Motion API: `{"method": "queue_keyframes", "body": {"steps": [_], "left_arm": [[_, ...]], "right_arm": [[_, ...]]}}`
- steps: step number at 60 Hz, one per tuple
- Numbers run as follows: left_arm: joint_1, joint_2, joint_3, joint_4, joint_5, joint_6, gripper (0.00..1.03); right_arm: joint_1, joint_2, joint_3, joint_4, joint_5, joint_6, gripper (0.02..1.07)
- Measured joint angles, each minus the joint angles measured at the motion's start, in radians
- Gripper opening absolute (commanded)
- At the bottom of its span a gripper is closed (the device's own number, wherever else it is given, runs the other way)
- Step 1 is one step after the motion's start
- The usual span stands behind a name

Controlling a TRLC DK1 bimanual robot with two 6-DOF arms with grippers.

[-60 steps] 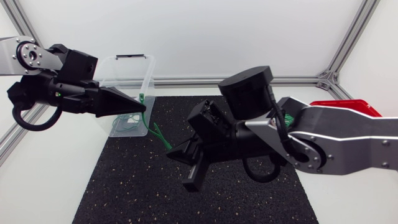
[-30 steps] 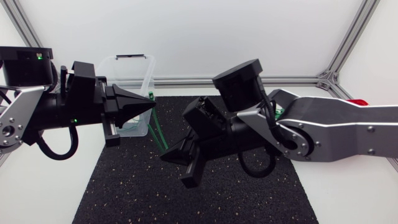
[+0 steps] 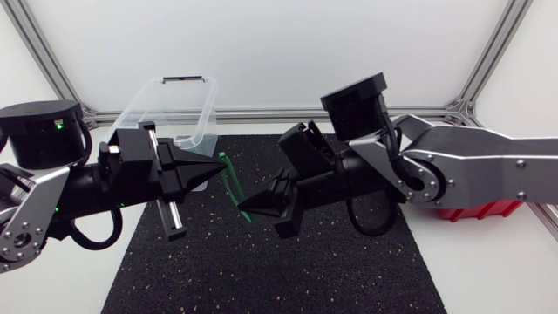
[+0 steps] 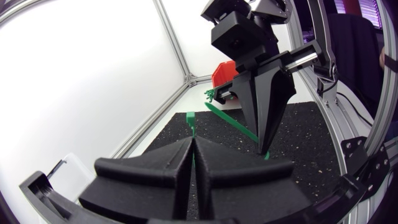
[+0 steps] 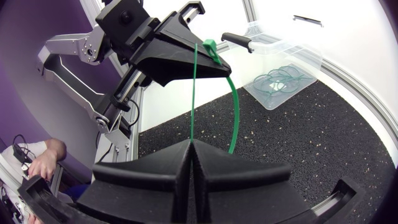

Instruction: Take a green cable tie from the red box, thread the tail through the head to close it, then place it in the transparent bin on the left.

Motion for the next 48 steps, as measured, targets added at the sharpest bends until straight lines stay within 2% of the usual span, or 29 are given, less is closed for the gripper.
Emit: {"method": "queue_keyframes", "body": {"steps": [12,48], "left_arm": [[-0.005,-0.001,-0.025,0.056,-0.025,0.046,0.03],[-0.026,-0.014,-0.076,0.097,-0.053,0.129,0.03]], "right_arm": [[-0.002,0.023,0.000,0.004,-0.018,0.000,0.07],[-0.001,0.048,-0.002,0.027,-0.019,0.000,0.07]]}}
